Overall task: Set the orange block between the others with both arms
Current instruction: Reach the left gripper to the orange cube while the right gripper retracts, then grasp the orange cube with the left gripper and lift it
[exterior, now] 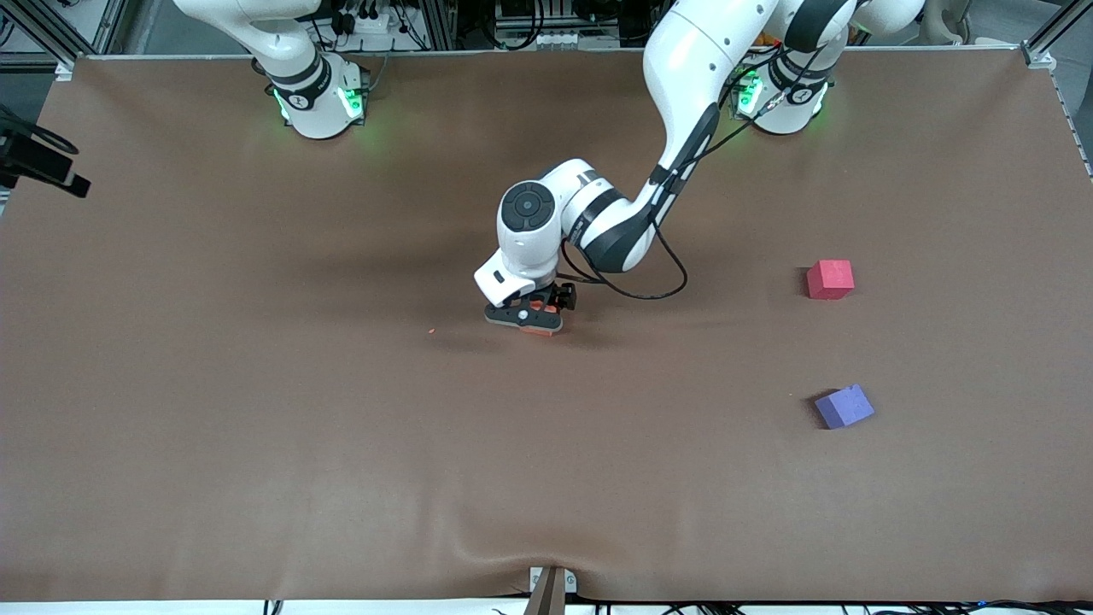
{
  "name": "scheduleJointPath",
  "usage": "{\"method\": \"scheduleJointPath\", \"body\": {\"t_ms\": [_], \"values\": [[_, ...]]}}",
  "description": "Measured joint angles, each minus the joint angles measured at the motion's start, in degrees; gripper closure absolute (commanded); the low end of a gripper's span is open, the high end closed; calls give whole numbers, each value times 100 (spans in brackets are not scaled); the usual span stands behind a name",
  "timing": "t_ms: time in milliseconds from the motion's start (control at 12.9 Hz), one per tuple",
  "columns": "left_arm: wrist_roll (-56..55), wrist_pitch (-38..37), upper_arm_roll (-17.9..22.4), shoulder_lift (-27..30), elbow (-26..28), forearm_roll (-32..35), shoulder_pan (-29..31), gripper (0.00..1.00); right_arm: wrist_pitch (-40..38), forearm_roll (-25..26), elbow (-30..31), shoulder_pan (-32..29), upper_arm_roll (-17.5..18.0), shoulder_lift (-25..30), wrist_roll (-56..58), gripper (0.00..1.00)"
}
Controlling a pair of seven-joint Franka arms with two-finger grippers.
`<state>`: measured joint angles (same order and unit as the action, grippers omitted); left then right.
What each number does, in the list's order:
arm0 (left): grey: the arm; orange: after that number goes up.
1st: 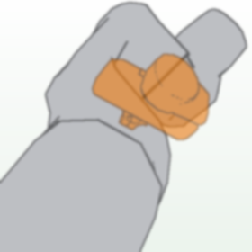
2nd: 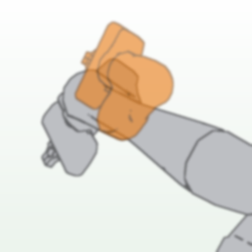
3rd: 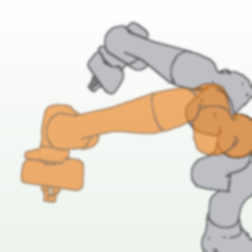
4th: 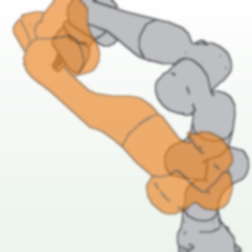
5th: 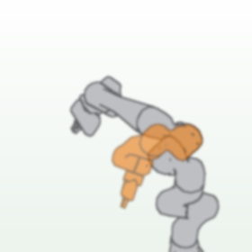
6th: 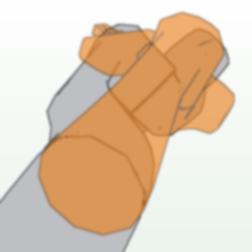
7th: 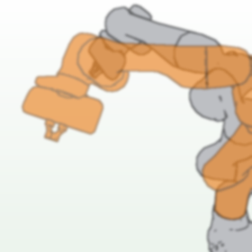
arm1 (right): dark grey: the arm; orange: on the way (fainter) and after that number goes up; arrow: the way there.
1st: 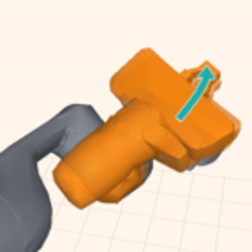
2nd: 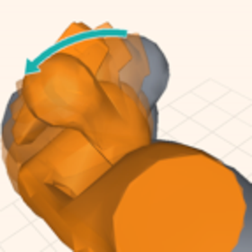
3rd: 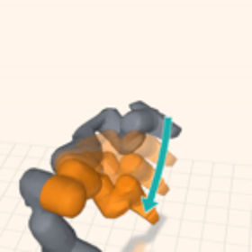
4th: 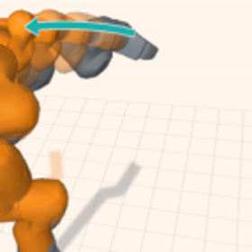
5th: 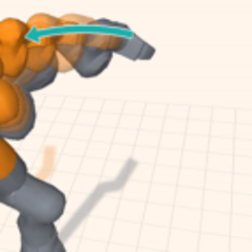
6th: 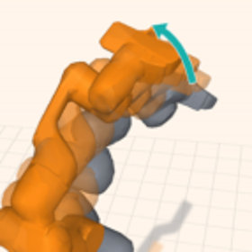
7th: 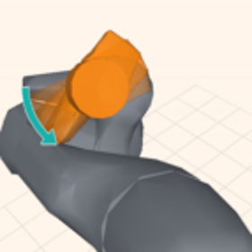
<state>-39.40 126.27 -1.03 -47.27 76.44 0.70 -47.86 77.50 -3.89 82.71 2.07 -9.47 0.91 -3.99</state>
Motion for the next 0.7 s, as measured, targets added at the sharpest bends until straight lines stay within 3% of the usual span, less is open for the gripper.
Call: {"method": "scheduleJointPath", "body": {"t_ms": [77, 232, 309, 541, 695], "values": [[2, -2, 0, -28, 1, 1, 0, 0, 0, 0, -22, -16, -4, 3, 3, 0], [5, -2, 0, -124, 1, 6, 1, 18, 0, 0, -44, -16, 0, 3, 3, 0], [9, -1, 0, -173, 0, 8, 1, 34, 0, 0, -45, -17, 1, 3, 3, 0], [10, 1, 1, -272, -1, 8, 2, 94, 0, 0, -45, -16, 18, 2, 3, 0], [10, -1, 14, -275, -24, 9, 7, 100, 0, 0, -45, -16, 31, 3, 4, 0]]}}
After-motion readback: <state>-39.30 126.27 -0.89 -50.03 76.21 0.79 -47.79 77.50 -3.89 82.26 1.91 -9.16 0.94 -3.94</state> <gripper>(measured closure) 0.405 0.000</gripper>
